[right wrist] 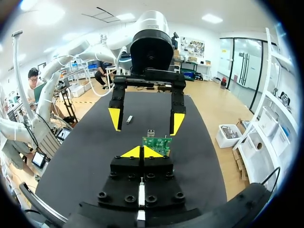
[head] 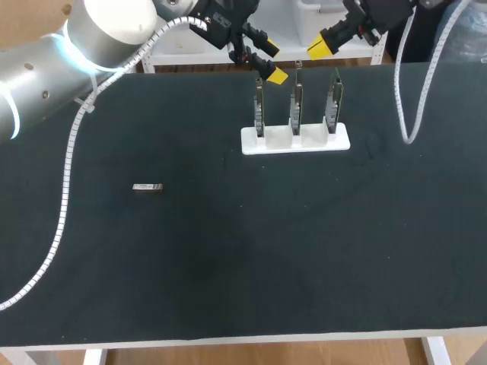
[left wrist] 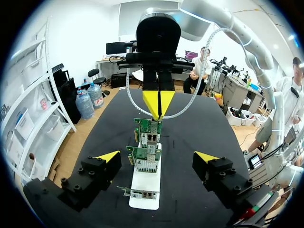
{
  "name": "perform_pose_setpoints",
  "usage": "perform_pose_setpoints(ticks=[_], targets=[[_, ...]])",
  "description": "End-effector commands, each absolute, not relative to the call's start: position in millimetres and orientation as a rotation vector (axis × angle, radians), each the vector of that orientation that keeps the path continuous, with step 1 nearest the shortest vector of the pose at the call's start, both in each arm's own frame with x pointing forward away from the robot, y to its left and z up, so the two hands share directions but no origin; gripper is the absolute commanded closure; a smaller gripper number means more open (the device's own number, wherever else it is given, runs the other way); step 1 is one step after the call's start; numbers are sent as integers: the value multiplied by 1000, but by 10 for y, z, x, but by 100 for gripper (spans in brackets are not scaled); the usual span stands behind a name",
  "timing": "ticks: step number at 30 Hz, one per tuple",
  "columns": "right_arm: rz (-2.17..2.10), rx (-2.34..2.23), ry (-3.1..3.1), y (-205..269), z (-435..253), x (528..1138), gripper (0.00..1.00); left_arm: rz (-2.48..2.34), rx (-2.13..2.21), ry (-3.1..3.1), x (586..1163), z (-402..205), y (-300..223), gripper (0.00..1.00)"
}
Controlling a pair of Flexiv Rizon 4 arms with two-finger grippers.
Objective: Pick up the optical module with the left hand, and insert it into the network port with the right hand.
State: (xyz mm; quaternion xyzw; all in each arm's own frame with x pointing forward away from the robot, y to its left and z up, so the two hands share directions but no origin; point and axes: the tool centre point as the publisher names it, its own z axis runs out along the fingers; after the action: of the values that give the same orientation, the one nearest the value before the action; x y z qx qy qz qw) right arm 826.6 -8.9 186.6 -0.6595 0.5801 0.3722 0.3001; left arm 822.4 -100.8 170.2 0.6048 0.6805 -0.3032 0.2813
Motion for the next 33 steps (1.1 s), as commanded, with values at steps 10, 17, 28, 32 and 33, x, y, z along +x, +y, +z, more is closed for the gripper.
perform_pose_setpoints(ticks=[10,17,28,32,33], targets=[[1735,-2254,1193,55,1903,8417,100,-812,1624,1828,8245,1707,-1019,0],[1741,-2268,1188,116,1885,8429,100,-812,1624,1828,8245,1707,-1019,0],[1749,-2275,1189,164,1858,8448,100,-812,1624,1828,8245,1707,-1019,0],[1758,-2271,1195,168,1832,8446,100,-812,1624,1828,8245,1707,-1019,0],[1759,-2272,1195,170,1827,8444,100,-812,1624,1828,8245,1707,-1019,0]])
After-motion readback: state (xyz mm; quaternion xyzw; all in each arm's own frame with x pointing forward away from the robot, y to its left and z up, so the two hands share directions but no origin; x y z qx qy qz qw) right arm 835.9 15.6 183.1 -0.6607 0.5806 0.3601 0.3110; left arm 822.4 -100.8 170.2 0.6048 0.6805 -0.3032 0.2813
